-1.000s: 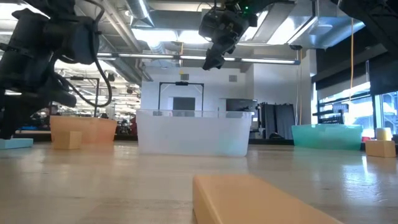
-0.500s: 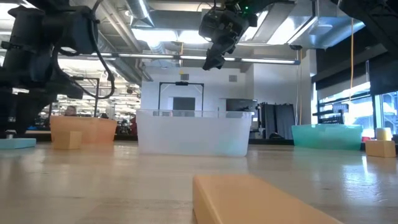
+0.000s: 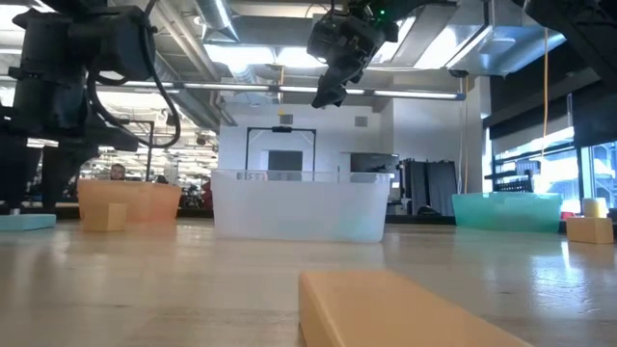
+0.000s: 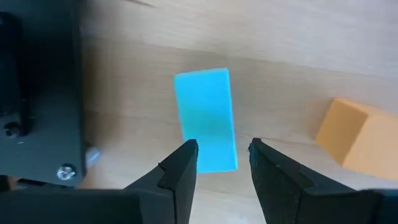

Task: Sort & place blocks by color
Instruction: Put the blue block into the transparent bin

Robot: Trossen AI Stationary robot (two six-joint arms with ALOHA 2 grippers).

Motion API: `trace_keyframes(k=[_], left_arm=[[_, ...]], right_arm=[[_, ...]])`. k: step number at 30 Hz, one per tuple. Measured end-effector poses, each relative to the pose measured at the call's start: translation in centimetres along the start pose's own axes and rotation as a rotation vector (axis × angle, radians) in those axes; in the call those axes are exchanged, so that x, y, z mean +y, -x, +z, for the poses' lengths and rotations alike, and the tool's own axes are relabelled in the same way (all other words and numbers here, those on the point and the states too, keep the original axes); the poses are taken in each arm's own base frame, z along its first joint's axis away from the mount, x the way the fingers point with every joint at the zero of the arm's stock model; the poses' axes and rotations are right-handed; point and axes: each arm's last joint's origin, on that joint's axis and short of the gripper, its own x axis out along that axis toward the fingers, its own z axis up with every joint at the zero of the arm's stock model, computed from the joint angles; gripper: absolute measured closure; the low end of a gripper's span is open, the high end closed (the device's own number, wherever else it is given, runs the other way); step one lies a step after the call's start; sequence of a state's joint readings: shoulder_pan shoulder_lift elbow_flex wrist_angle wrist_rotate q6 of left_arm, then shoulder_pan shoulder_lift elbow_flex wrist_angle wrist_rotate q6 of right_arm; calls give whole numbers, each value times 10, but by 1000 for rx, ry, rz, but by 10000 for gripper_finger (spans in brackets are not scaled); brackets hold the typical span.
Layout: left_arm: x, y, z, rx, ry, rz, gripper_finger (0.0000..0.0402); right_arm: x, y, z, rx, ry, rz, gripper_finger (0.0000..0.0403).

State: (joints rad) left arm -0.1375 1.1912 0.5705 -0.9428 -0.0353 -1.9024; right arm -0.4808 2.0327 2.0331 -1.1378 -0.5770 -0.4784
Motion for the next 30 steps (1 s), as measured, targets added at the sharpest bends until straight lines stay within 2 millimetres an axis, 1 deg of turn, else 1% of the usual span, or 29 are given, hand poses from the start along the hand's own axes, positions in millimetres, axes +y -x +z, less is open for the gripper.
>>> trace_keyframes(k=[15, 19, 22, 30], left_arm=[[2, 0, 1, -9, 29, 14, 264], [7, -8, 1, 4, 50, 42, 264], [8, -13, 2, 1, 54, 21, 264], [9, -15, 2, -6, 53, 22, 264]], right_arm=[[0, 0, 0, -4, 4, -2, 205], [0, 0, 0, -4, 4, -2, 205], [0, 0, 0, -3, 4, -2, 205], [0, 0, 0, -3, 4, -2, 205]])
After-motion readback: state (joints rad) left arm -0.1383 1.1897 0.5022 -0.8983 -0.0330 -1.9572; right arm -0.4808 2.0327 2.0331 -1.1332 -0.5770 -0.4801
